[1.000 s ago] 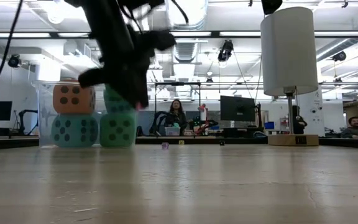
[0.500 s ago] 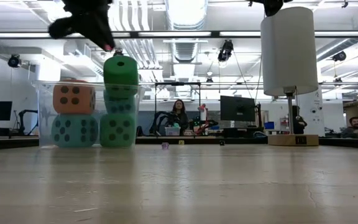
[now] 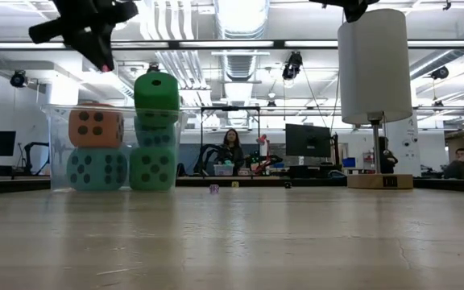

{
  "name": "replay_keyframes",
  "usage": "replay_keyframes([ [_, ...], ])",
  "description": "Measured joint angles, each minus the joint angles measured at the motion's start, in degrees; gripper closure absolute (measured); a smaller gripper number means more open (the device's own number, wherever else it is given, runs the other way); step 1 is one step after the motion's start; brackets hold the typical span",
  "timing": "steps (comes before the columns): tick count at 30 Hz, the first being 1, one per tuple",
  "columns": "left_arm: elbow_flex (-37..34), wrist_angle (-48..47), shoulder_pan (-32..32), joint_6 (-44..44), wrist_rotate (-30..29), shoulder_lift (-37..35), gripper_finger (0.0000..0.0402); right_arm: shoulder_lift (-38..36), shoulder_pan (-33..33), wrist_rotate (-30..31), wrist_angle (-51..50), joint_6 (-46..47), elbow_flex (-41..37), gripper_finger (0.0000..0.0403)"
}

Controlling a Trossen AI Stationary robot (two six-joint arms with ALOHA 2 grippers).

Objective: Pick & Place Dice
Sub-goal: Put the small pink dice into the transparent bin

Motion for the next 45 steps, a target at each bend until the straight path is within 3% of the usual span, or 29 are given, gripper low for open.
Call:
replay_keyframes([
  [9,-2.42,0.39,16.34,3.84,1.96,0.22,0.0351,0.02,0.07,-0.04,0.00,0.01,0.00,0.0394],
  [18,-9.82,10.97,26.84,11.96,7.15,0.25,0.0350,0.02,0.07,-0.06,0.05,0.01,-0.01,0.0394],
  [24,-12.23,12.22,28.33,12.79,7.78,0.22,0.0342,0.02,0.07,-0.06,0.74,-0.01,0.00,0.0394],
  [38,-12.50,12.40,29.22,13.64,7.90,0.24,0.0247,0.02,0.07,-0.07,1.31,-0.02,0.00,0.0394],
  [45,-11.48,12.51,31.83,13.49,14.82,0.11,0.0229,0.02,0.07,-0.08,1.27,-0.03,0.00,0.0394],
])
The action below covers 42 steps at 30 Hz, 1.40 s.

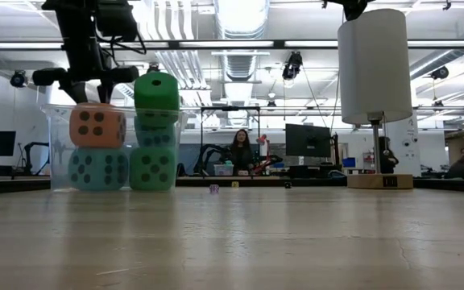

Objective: Pick & Place Dice
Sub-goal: Put the small pink dice into the transparent bin, then put the small purple dice into the transparent bin

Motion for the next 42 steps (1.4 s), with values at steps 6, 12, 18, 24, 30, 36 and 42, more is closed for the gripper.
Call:
replay_keyframes([
  [6,1.39,-0.03,0.94,3.15,0.73,0.00,0.0223,0.00,0.00,0.00,-0.02,0.02,0.00,0.0394],
  [12,3.30,0.21,1.14,3.18,1.03,0.00,0.0223,0.00,0.00,0.00,-0.07,0.01,0.00,0.0394],
  [18,3.14,0.83,1.14,3.19,2.00,0.00,0.0229,0.00,0.00,0.00,-0.13,-0.02,0.00,0.0394],
  [24,7.56,2.81,0.74,9.07,3.76,0.00,0.0236,0.00,0.00,0.00,-0.13,-0.02,0.00,0.0394],
  [30,14.15,3.21,-1.17,14.87,3.83,-0.22,0.0242,0.00,-0.01,0.00,-0.22,0.20,0.00,0.0394],
  [36,17.38,6.56,-9.47,19.98,3.72,-0.26,0.0252,0.61,-0.98,-0.10,-1.88,8.10,0.00,0.0394],
  [42,17.60,11.62,-21.15,21.88,3.64,-0.28,0.0263,5.62,-3.71,-3.07,-1.98,12.27,-0.15,0.0394],
])
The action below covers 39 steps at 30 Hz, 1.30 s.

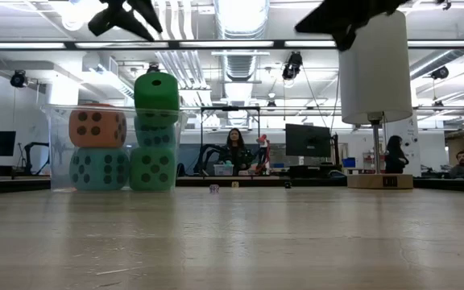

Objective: Pick & Place Dice
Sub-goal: Put the small purple dice into the transparent bin

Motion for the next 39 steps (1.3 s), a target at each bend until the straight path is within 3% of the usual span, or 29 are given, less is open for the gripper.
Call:
replay_keyframes([
  [10,-0.02,1.84,-17.04,-3.76,-0.19,0.00,0.0274,14.65,-8.14,-12.10,3.14,5.31,-0.11,0.0394],
  [18,-0.04,4.22,-24.62,-7.96,-3.92,0.00,0.0275,25.61,-12.56,-18.60,10.98,7.12,0.04,0.0394],
  [33,-0.09,4.88,-26.15,-5.78,-4.78,0.00,0.0277,44.21,-13.62,-14.83,12.28,5.58,14.62,0.0393],
  [39,-0.09,4.74,-26.15,-5.21,-4.75,0.00,0.0277,49.06,-13.78,-14.94,6.14,5.57,20.99,0.0362],
])
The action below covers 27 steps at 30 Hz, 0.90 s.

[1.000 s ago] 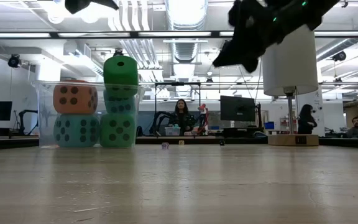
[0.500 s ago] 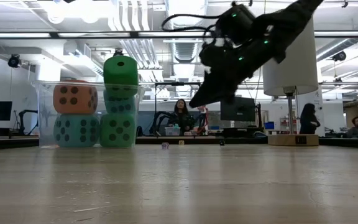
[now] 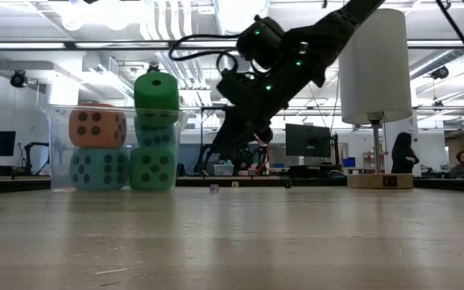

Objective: Pick & Place Dice
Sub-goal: Put the small purple dice into the transparent bin

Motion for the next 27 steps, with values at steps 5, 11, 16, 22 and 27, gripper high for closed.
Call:
replay_keyframes([
  [5,-0.02,-0.45,0.00,0.98,0.01,0.00,0.0277,3.31,-0.01,0.39,-2.39,-0.49,4.60,0.0328],
  [11,-0.02,-0.50,0.00,2.09,0.01,0.00,0.0277,7.05,-0.43,4.19,-4.49,2.38,7.84,0.0295],
  [16,-0.02,-0.52,0.00,2.57,0.02,0.00,0.0277,8.85,-1.95,4.52,-6.14,9.35,9.85,0.0267],
  [22,-0.02,-0.51,0.00,2.88,0.02,0.00,0.0277,9.06,-3.54,4.37,-7.51,13.97,12.65,0.0235],
  [27,-0.02,-0.47,0.00,2.86,0.02,0.00,0.0277,9.22,-5.49,4.53,-11.97,16.23,13.05,0.0215],
])
